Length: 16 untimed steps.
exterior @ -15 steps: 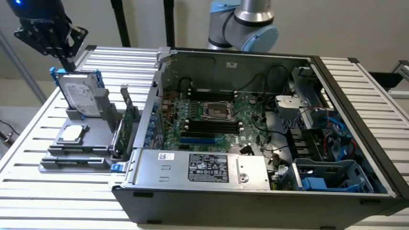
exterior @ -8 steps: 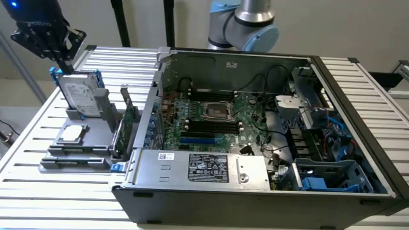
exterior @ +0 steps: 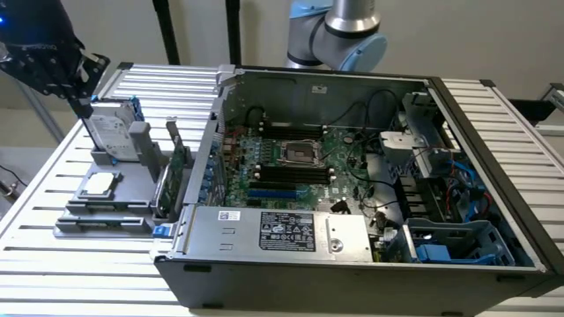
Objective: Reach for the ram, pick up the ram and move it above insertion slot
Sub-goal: 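Reach for the ram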
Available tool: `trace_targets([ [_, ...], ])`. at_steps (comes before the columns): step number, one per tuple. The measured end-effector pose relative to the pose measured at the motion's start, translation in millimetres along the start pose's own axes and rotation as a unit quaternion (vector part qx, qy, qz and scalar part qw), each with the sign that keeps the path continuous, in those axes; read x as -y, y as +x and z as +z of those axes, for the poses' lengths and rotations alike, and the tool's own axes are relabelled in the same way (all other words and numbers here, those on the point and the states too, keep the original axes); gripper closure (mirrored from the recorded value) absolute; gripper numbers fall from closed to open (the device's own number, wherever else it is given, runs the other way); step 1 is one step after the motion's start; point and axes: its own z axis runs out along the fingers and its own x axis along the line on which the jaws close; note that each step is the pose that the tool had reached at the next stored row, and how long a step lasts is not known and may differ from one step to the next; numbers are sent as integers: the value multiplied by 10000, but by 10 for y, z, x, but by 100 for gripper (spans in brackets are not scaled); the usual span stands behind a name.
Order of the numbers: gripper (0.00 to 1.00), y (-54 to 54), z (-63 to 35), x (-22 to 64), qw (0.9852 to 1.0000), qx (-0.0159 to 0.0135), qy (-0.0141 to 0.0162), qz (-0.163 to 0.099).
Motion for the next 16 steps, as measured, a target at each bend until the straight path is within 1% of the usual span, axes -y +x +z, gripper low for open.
trace_targets([
  [11, 89, -1, 6, 497, 10000, 0, 0, 0],
  [14, 89, 0, 14, 590, 10000, 0, 0, 1],
  [16, 89, 1, 17, 612, 10000, 0, 0, 0],
])
